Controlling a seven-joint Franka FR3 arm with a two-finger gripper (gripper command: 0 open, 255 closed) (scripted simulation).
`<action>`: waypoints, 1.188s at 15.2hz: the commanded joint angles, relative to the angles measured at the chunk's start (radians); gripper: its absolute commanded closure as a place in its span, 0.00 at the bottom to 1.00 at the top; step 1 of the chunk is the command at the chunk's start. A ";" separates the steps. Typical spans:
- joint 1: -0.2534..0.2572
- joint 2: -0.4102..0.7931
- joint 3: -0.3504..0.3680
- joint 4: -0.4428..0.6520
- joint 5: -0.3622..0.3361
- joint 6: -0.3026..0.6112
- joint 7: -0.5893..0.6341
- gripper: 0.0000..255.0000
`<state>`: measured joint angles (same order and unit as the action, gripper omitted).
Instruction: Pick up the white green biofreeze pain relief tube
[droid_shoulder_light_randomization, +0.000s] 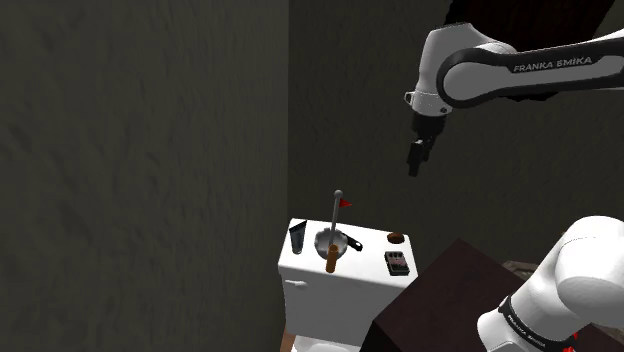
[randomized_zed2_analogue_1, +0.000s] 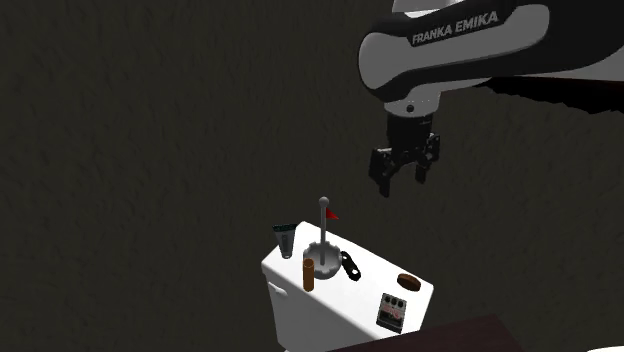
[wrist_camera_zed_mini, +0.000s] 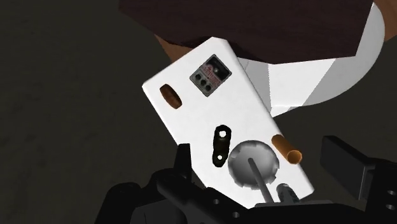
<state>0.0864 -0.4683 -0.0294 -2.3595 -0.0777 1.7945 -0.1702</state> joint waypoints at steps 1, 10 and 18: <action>0.013 0.073 -0.006 0.018 -0.002 0.058 -0.046 0.00; 0.065 0.394 0.000 0.140 0.008 0.257 -0.229 0.00; 0.099 0.673 0.038 0.308 0.011 0.369 -0.371 0.00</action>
<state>0.1809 0.1678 0.0030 -2.0759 -0.0661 2.1503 -0.5234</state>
